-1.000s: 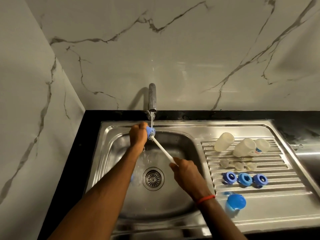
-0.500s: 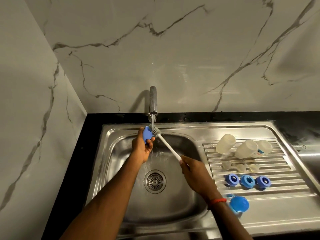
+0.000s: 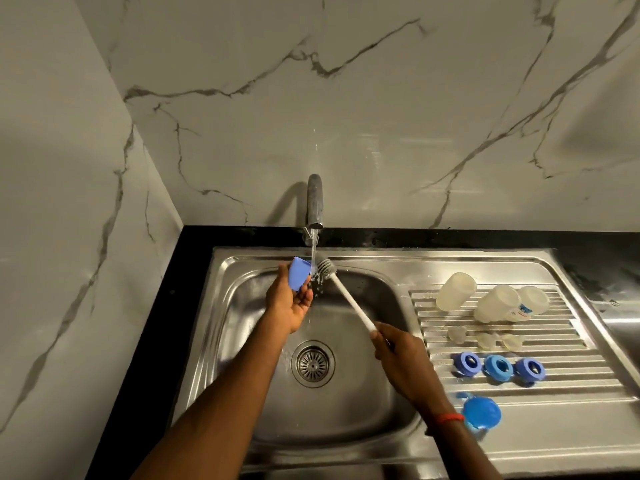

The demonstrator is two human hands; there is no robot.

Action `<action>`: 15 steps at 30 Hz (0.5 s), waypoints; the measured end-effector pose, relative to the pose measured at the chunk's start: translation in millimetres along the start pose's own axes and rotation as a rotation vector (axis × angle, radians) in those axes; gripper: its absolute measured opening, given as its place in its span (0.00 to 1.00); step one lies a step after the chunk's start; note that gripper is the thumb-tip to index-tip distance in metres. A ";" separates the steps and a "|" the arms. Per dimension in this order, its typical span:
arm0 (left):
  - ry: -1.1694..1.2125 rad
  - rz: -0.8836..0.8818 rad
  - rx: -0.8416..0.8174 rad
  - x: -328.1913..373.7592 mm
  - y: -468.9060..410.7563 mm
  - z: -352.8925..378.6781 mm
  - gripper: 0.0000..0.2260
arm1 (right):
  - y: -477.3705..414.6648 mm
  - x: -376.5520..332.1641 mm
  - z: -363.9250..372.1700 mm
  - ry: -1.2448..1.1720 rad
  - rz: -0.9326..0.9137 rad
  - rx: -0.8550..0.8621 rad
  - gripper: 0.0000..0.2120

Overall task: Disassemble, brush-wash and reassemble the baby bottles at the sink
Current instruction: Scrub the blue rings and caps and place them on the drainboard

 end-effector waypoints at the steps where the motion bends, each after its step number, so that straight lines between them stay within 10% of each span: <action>1: -0.010 -0.002 0.005 -1.3 2.3 -5.0 0.23 | 3.1 1.5 -1.8 -0.040 0.020 0.027 0.10; 8: 0.102 -0.022 -0.057 -5.9 22.2 -22.3 0.14 | 8.1 6.8 -1.5 0.064 0.049 -0.219 0.11; 15: 0.018 0.072 -0.146 -12.9 35.4 -14.0 0.15 | 11.7 -9.8 28.6 0.031 -0.063 -0.071 0.10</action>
Point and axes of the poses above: each hand's wrist, its own y-axis away from the middle knuckle, its own z-axis out of the palm, x = y × z, the point moved 5 cm from there along -y, towards the middle knuckle, and after that the axes turned 5 degrees about z, right-handed, at the moved point
